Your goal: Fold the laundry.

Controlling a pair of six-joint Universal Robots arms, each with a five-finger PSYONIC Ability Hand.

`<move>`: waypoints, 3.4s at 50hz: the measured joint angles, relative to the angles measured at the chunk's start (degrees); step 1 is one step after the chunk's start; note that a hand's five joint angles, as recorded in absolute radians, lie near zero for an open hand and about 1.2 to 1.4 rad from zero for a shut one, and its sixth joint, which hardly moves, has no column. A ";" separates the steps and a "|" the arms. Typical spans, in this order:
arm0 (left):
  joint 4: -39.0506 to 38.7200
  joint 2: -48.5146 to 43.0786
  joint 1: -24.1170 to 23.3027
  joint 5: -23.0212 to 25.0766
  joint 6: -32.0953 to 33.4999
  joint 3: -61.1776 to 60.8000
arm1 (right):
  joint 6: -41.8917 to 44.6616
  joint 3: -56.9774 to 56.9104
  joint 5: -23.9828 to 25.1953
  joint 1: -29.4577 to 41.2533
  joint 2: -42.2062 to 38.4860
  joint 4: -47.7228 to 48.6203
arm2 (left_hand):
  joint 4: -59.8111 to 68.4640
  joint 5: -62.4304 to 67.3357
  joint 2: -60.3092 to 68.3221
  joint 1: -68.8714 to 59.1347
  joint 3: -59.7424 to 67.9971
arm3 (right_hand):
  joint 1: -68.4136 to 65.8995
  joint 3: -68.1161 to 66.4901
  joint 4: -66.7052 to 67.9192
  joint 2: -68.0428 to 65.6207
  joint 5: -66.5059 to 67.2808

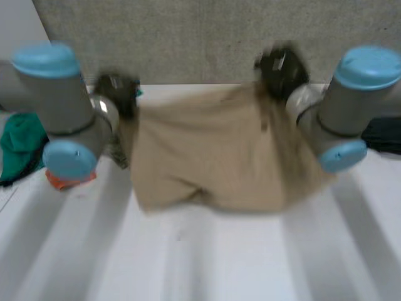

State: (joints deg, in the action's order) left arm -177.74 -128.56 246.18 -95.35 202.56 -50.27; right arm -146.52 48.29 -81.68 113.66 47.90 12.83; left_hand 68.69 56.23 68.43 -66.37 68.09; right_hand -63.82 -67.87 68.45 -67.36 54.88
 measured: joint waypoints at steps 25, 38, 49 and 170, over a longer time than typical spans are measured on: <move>-21.33 16.36 -0.62 4.33 -4.13 -8.84 | -9.06 6.24 -0.31 -1.75 11.77 17.40 | 0.03 0.56 0.14 0.00 0.13 | 0.00 -0.03 0.11 0.00 2.03; -18.22 14.72 -3.57 8.07 -2.34 -38.95 | -0.64 31.94 0.55 -1.87 7.79 9.57 | 0.04 0.56 0.26 0.00 0.26 | 0.00 -0.25 0.21 0.00 2.03; 1.69 25.35 -6.22 8.30 0.59 -48.22 | 9.65 40.20 1.05 -3.10 16.89 -12.82 | 0.05 0.56 0.26 0.00 0.26 | 0.00 -0.25 0.21 0.00 2.03; 34.92 29.70 -12.06 9.01 -20.63 -51.62 | -6.01 42.37 7.58 -5.98 26.64 -22.19 | -11.44 -9.43 -11.34 10.22 -11.42 | 0.00 -0.25 0.23 0.00 2.60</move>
State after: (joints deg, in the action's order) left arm -142.82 -98.86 234.12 -86.34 181.93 -101.89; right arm -152.53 90.66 -74.10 107.68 74.54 -9.35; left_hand 57.25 46.80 57.08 -56.16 56.66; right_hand -63.82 -68.12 68.68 -67.36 57.47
